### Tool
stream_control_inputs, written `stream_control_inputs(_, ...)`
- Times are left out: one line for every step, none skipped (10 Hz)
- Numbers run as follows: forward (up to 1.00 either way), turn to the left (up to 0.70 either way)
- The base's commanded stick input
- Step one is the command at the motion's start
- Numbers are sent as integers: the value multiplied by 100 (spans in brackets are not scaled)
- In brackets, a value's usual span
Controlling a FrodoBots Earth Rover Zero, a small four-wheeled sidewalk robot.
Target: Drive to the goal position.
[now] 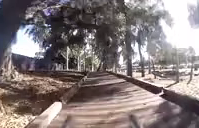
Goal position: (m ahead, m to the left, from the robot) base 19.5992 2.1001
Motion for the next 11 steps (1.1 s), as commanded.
stream_control_inputs(100, 0)
stream_control_inputs(100, 0)
stream_control_inputs(100, 0)
stream_control_inputs(100, 0)
stream_control_inputs(100, 0)
stream_control_inputs(100, 0)
stream_control_inputs(100, 0)
stream_control_inputs(100, 0)
stream_control_inputs(100, 0)
stream_control_inputs(100, 0)
stream_control_inputs(100, 0)
